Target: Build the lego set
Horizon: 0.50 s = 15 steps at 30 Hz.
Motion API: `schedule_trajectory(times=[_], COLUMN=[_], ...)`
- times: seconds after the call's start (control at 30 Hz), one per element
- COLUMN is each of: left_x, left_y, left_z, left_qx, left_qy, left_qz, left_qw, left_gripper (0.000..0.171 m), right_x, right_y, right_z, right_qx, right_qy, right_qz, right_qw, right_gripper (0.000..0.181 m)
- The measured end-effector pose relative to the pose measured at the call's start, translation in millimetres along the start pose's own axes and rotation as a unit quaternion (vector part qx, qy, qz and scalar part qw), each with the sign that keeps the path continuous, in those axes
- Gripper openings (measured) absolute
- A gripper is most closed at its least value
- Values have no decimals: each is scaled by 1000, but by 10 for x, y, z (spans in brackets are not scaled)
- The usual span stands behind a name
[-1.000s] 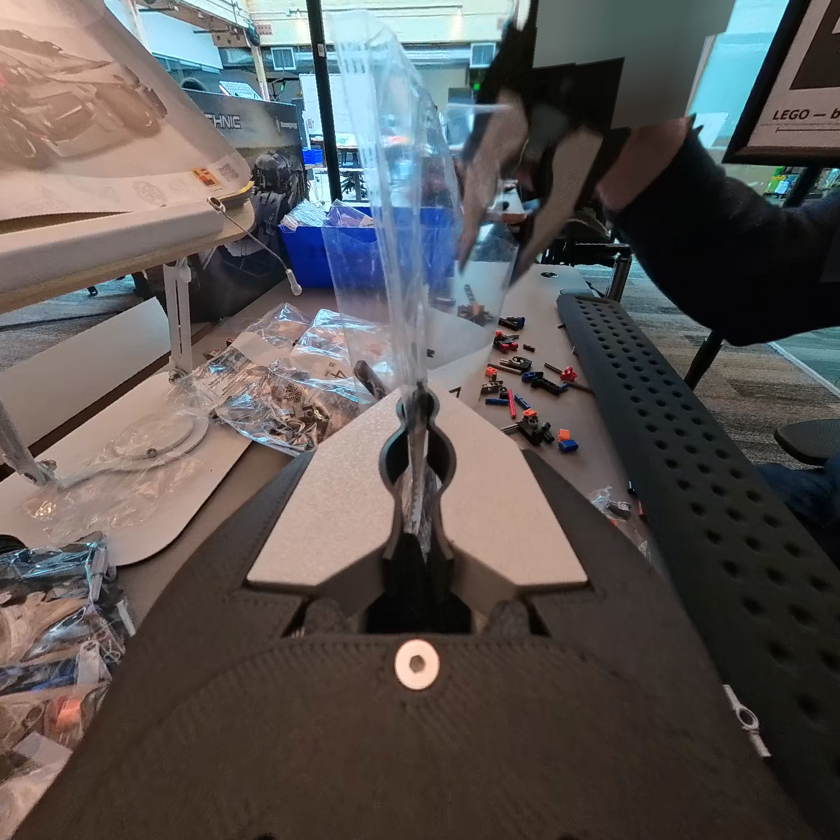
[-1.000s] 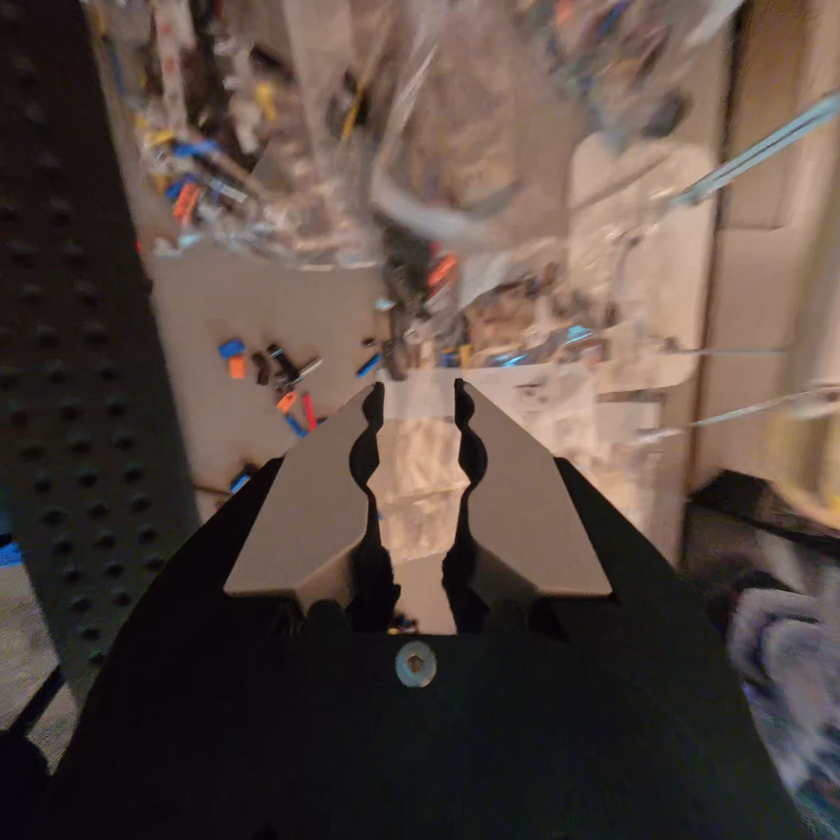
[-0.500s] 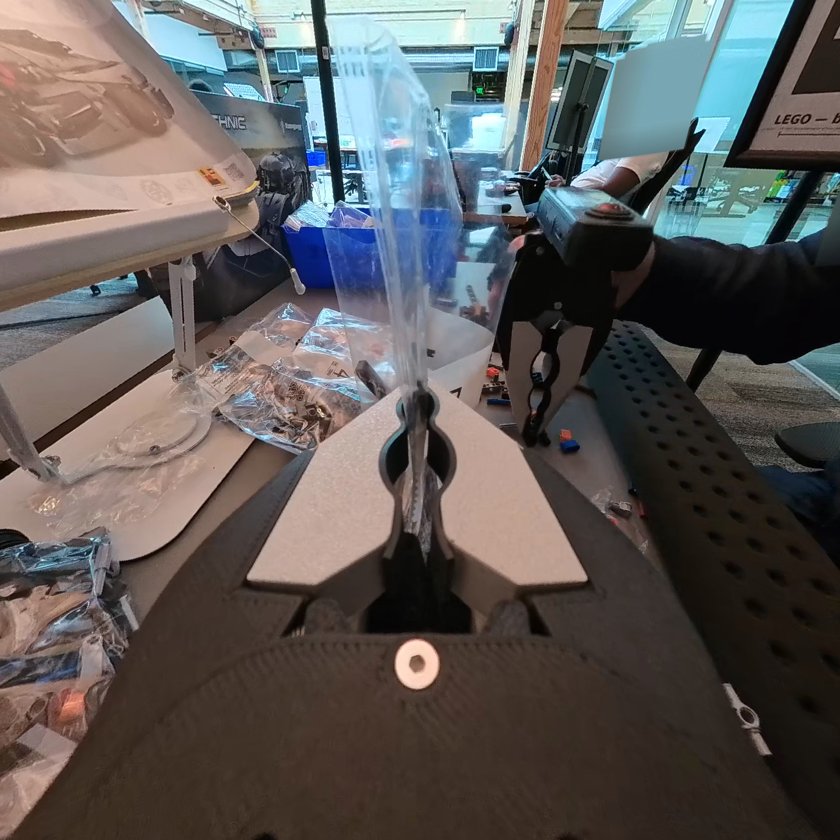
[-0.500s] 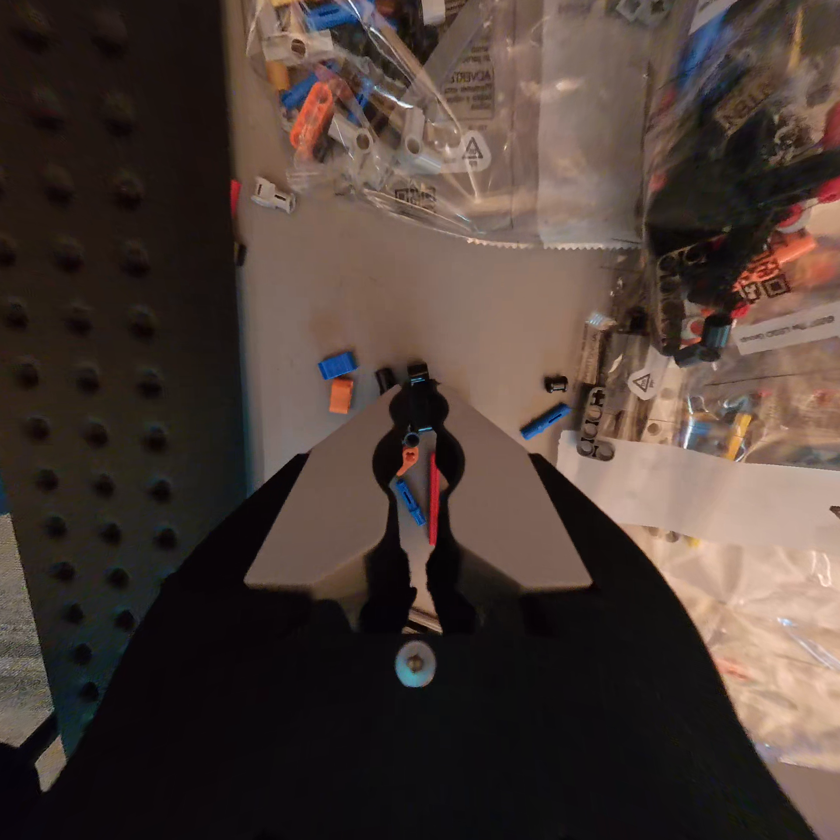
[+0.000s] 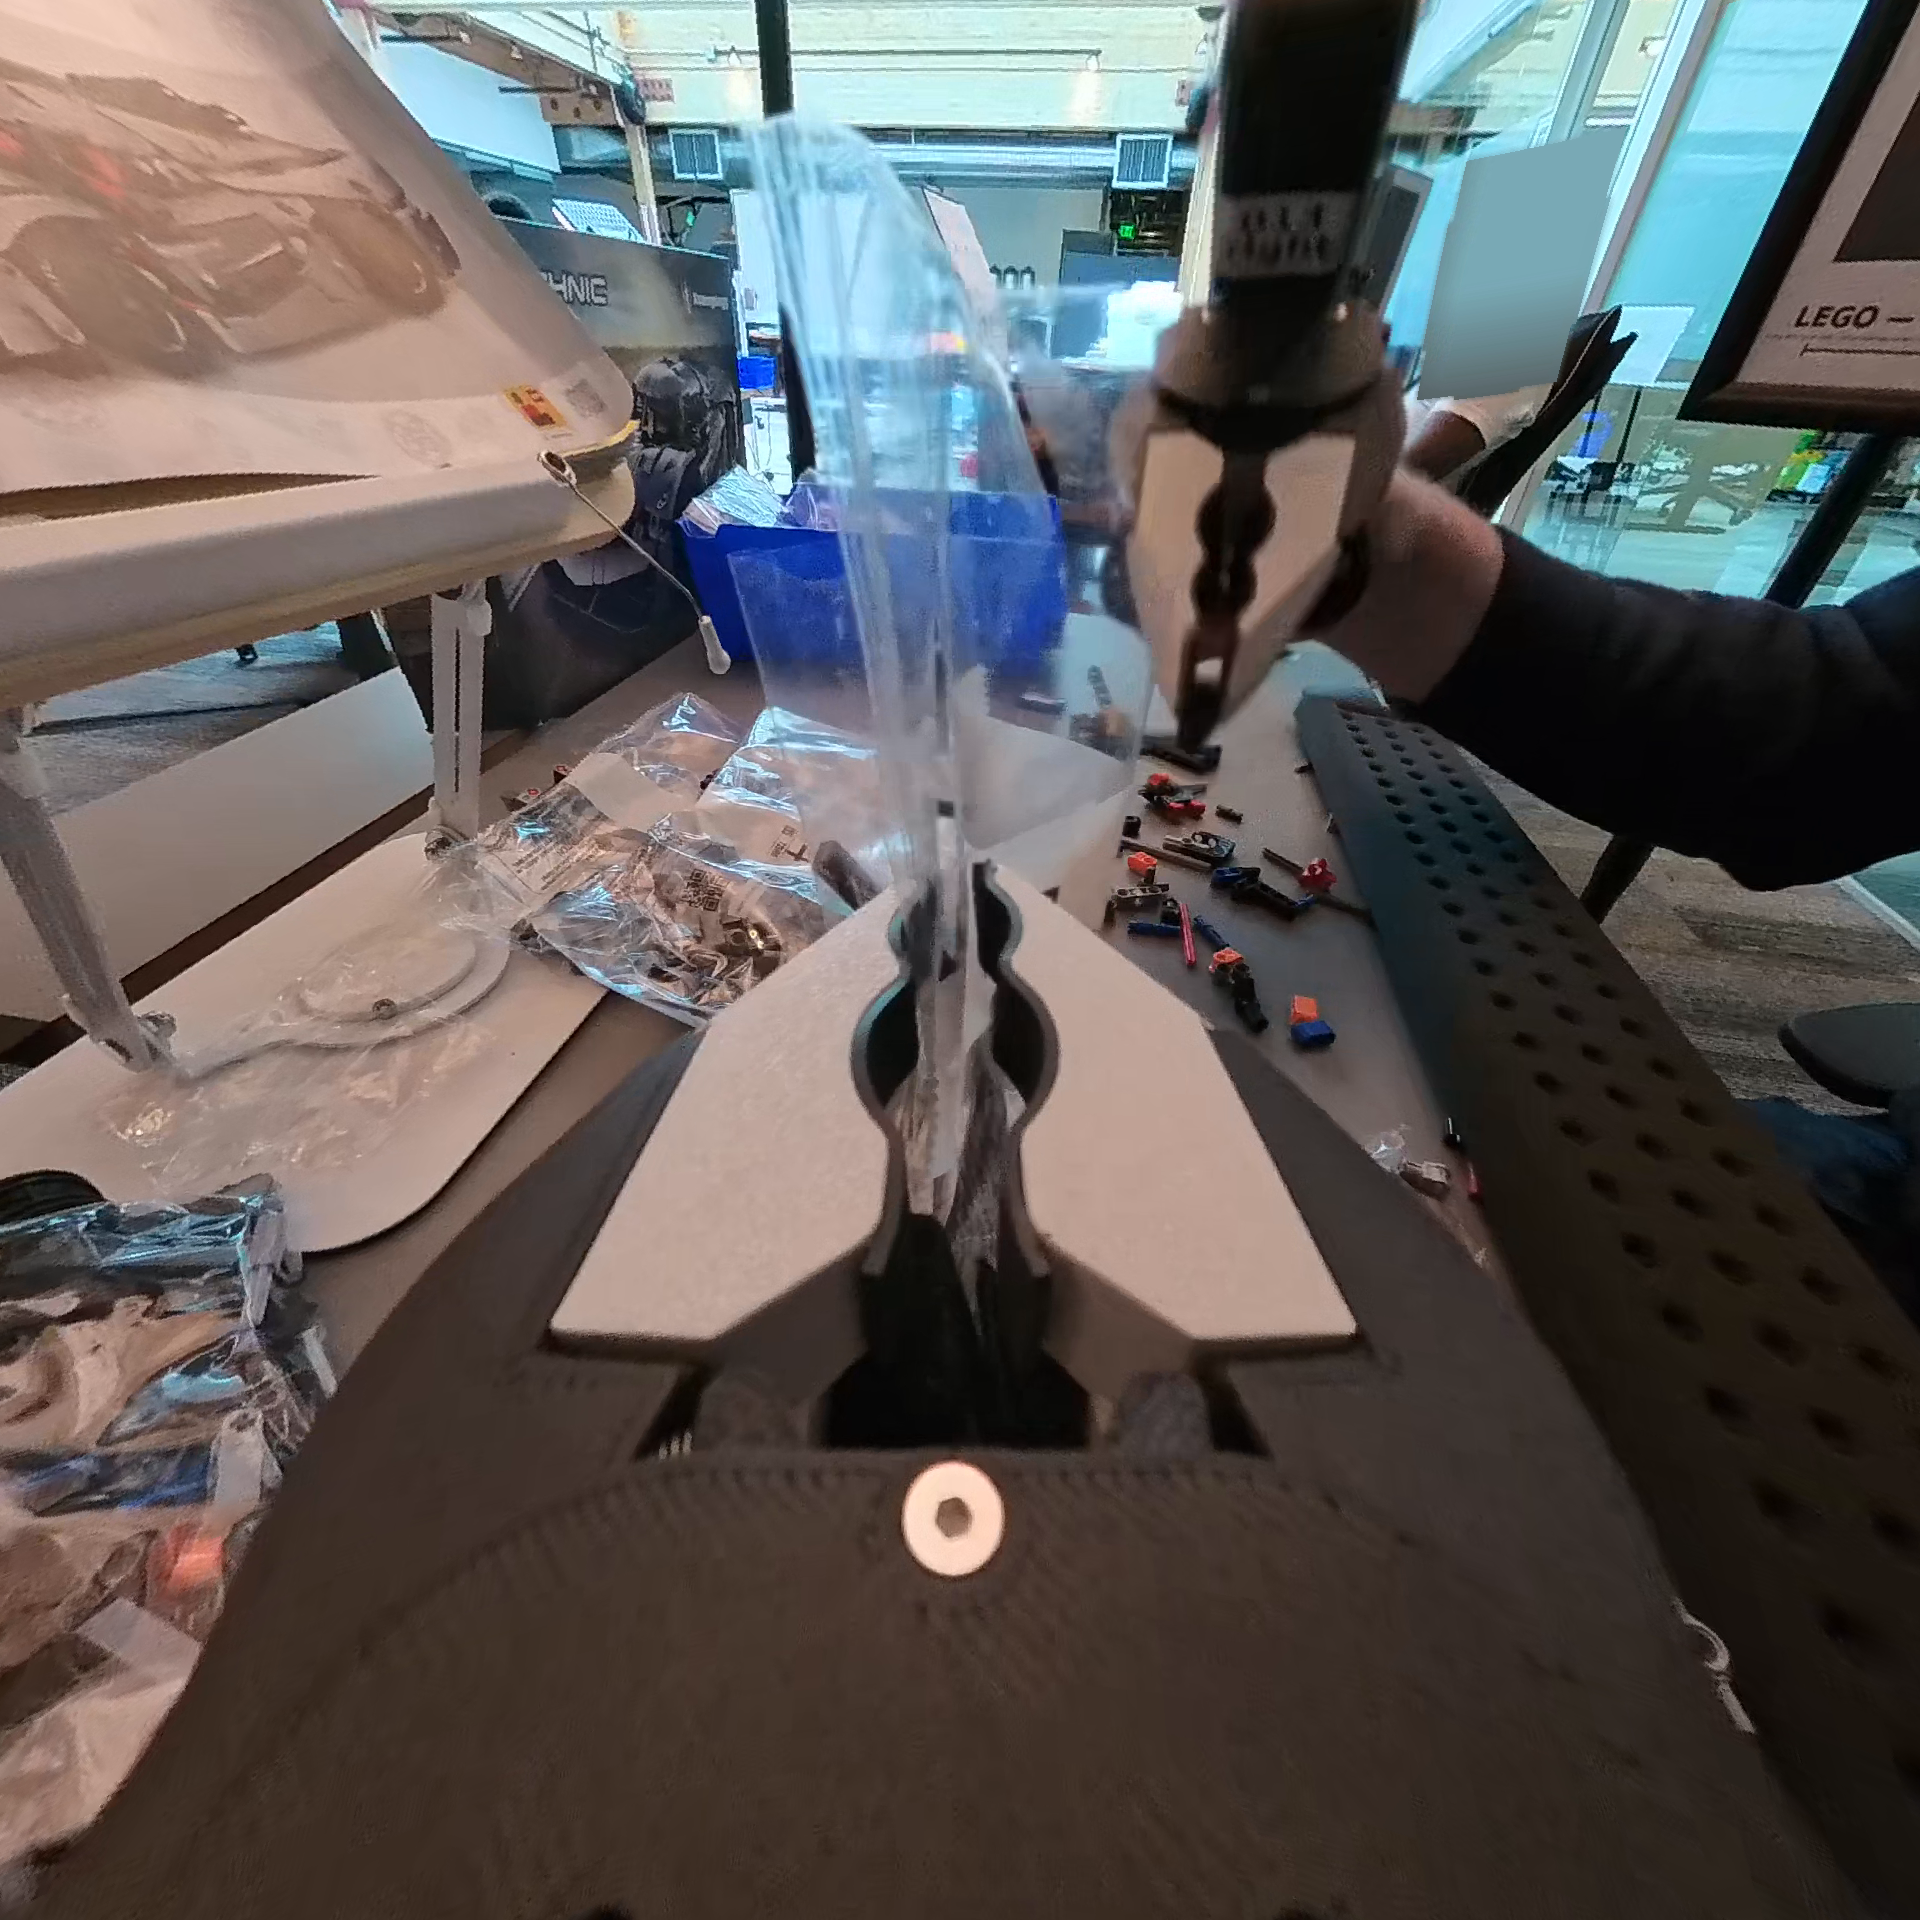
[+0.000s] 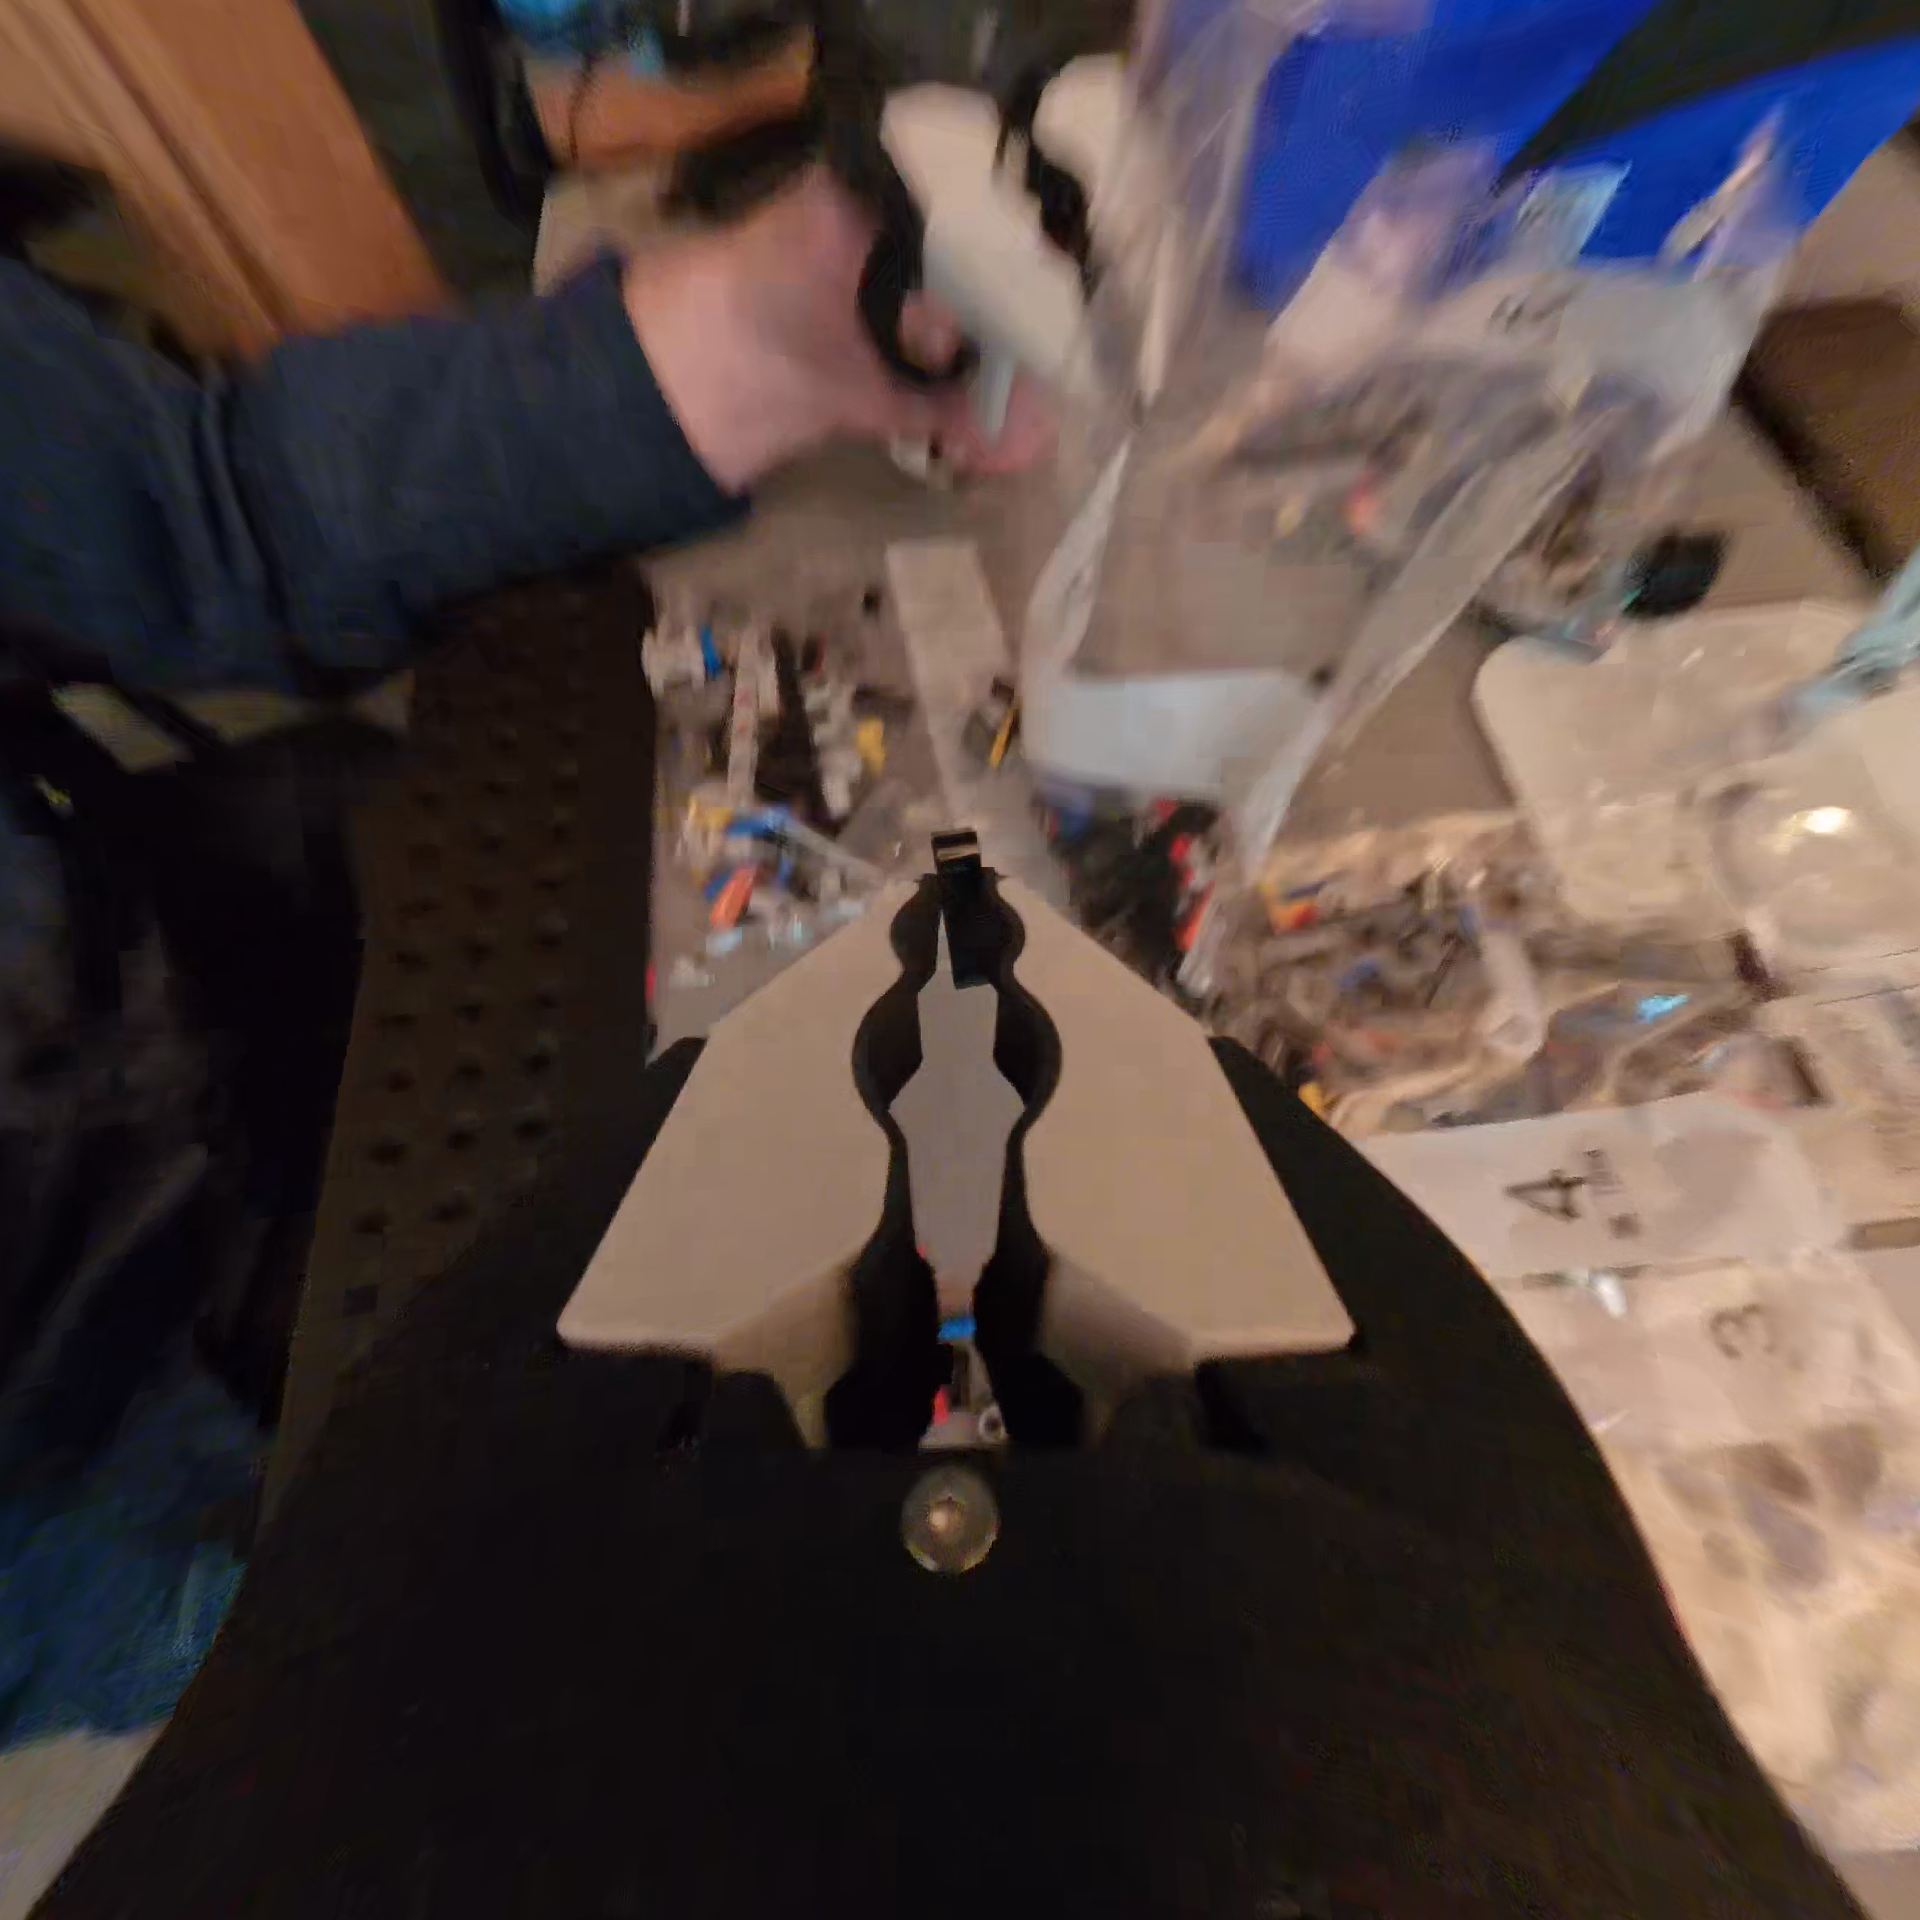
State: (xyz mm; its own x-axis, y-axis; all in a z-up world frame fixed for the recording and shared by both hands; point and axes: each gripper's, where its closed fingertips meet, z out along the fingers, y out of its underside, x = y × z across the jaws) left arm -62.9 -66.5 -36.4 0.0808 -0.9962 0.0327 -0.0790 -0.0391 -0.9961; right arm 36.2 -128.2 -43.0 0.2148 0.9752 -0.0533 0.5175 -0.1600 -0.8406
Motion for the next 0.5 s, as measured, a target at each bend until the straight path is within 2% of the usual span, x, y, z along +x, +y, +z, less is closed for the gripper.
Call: schedule_trajectory(times=[0.1, 0.17, 0.27, 0.37, 0.43, 0.5], left_x=[18, 25, 27, 32, 32, 33], left_y=[-3, -2, 2, 2, 9, 9], left_z=[1, 5, 7, 10, 13, 14], left_qx=[2, 1, 0, 0, -2, -2], left_qy=[5, 6, 8, 9, 10, 10], left_qz=[1, 3, 3, 3, 2, 2], left_qw=[1000, 1000, 1000, 1000, 1000, 1000], left_gripper=[5, 5, 4, 4, 4, 4], right_x=[141, 152, 279, 383, 430, 509], right_y=[-483, -788, -1129, -1207, -1070, -953], right_z=[-148, -180, -186, -68, 78, 129], right_qx=[73, 111, 150, 147, 106, 91], right_qy=[31, 27, 53, 43, 24, 37], right_qz=[-9, -20, -30, -10, 20, 38], right_qw=[997, 993, 987, 988, 994, 994], right_gripper=[5, 4, 4, 5, 13, 18])
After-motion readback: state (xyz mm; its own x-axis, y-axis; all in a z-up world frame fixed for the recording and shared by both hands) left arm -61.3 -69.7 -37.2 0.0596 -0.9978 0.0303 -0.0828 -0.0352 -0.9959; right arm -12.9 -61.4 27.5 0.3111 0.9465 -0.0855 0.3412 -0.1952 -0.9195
